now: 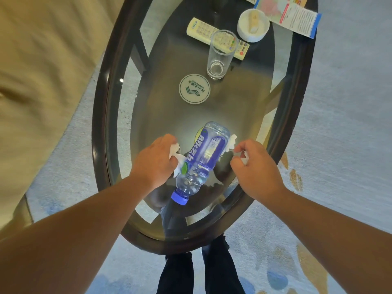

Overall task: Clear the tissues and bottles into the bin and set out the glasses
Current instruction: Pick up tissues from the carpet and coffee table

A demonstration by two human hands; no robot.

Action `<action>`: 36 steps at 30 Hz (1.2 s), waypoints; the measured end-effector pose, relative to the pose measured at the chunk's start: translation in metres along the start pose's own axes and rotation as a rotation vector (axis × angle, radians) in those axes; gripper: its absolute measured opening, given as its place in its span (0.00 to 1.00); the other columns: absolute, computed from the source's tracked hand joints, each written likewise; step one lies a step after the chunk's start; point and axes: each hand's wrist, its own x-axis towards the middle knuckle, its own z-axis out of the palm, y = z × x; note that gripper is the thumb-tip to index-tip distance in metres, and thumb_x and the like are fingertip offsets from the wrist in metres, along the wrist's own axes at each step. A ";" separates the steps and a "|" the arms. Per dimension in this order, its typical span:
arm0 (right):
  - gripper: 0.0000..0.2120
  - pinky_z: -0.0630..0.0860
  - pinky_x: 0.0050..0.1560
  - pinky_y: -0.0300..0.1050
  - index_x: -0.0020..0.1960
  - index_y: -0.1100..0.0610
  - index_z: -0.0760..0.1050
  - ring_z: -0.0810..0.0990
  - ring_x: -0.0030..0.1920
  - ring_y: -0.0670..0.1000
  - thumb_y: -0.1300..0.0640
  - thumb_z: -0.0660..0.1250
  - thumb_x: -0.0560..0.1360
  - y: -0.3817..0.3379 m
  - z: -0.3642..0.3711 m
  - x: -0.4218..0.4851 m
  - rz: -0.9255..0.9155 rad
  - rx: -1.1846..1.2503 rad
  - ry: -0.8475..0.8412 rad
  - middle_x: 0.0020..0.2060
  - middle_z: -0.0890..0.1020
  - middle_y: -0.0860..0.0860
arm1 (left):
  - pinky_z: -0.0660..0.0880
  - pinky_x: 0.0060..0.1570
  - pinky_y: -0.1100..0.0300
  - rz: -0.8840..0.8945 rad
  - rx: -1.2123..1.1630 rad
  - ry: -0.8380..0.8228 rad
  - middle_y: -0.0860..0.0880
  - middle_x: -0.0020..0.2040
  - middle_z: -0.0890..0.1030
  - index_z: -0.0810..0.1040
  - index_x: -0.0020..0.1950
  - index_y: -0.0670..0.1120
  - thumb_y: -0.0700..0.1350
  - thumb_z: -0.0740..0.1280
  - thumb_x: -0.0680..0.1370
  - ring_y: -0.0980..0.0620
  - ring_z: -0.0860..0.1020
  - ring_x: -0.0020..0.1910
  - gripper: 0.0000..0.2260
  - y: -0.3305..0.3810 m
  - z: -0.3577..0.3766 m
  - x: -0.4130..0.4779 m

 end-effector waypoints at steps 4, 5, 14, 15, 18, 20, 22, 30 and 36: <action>0.07 0.68 0.33 0.33 0.55 0.49 0.70 0.75 0.47 0.46 0.50 0.63 0.78 0.001 -0.001 0.000 0.020 -0.004 -0.003 0.50 0.74 0.45 | 0.69 0.45 0.56 -0.012 0.006 0.041 0.48 0.52 0.75 0.76 0.57 0.47 0.43 0.62 0.77 0.44 0.77 0.49 0.10 -0.004 -0.014 -0.004; 0.07 0.68 0.33 0.33 0.55 0.49 0.70 0.75 0.46 0.46 0.50 0.63 0.77 0.002 -0.001 0.000 0.016 -0.007 0.000 0.50 0.73 0.45 | 0.70 0.44 0.55 -0.017 0.004 0.058 0.48 0.50 0.73 0.77 0.54 0.46 0.43 0.62 0.77 0.44 0.76 0.46 0.09 -0.004 -0.017 -0.006; 0.16 0.77 0.43 0.43 0.62 0.50 0.68 0.76 0.48 0.49 0.52 0.66 0.75 0.013 0.009 0.018 0.048 -0.086 0.007 0.54 0.73 0.48 | 0.70 0.36 0.52 0.044 -0.047 0.140 0.50 0.41 0.70 0.70 0.41 0.46 0.48 0.66 0.77 0.45 0.72 0.36 0.08 -0.001 -0.029 -0.017; 0.18 0.78 0.45 0.44 0.63 0.50 0.68 0.76 0.49 0.49 0.52 0.67 0.75 0.015 0.011 0.021 0.053 -0.096 -0.005 0.56 0.72 0.49 | 0.68 0.34 0.53 0.052 -0.046 0.140 0.51 0.39 0.70 0.69 0.40 0.47 0.47 0.66 0.76 0.45 0.72 0.35 0.09 0.000 -0.028 -0.018; 0.21 0.74 0.46 0.44 0.66 0.51 0.67 0.76 0.51 0.50 0.52 0.68 0.74 0.017 0.015 0.031 0.035 -0.129 -0.020 0.59 0.71 0.51 | 0.66 0.31 0.55 0.036 -0.050 0.146 0.51 0.34 0.71 0.68 0.38 0.48 0.43 0.65 0.75 0.47 0.72 0.33 0.08 -0.001 -0.026 -0.019; 0.22 0.73 0.47 0.44 0.66 0.52 0.67 0.76 0.52 0.51 0.53 0.68 0.74 0.016 0.015 0.036 0.013 -0.127 -0.027 0.59 0.70 0.52 | 0.70 0.30 0.54 0.005 -0.064 0.130 0.52 0.34 0.75 0.68 0.40 0.50 0.43 0.65 0.75 0.48 0.74 0.32 0.07 0.000 -0.026 -0.020; 0.23 0.73 0.48 0.44 0.67 0.51 0.66 0.75 0.53 0.52 0.54 0.68 0.74 0.014 0.015 0.039 -0.004 -0.138 -0.050 0.59 0.69 0.53 | 0.74 0.32 0.53 -0.020 -0.089 0.104 0.53 0.38 0.79 0.67 0.43 0.53 0.42 0.65 0.75 0.49 0.76 0.33 0.08 0.000 -0.026 -0.022; 0.26 0.77 0.54 0.50 0.69 0.48 0.65 0.74 0.58 0.55 0.53 0.70 0.75 0.015 0.023 0.052 -0.020 -0.209 -0.146 0.63 0.67 0.54 | 0.70 0.33 0.59 0.021 -0.091 0.064 0.53 0.37 0.80 0.75 0.44 0.51 0.38 0.63 0.75 0.54 0.76 0.35 0.08 0.008 -0.024 -0.026; 0.14 0.73 0.44 0.47 0.59 0.53 0.71 0.74 0.53 0.54 0.54 0.69 0.75 0.020 0.033 0.058 -0.064 -0.291 -0.114 0.57 0.70 0.55 | 0.73 0.38 0.56 0.041 -0.047 0.047 0.55 0.40 0.77 0.78 0.50 0.50 0.38 0.65 0.75 0.52 0.76 0.37 0.09 0.014 -0.020 -0.030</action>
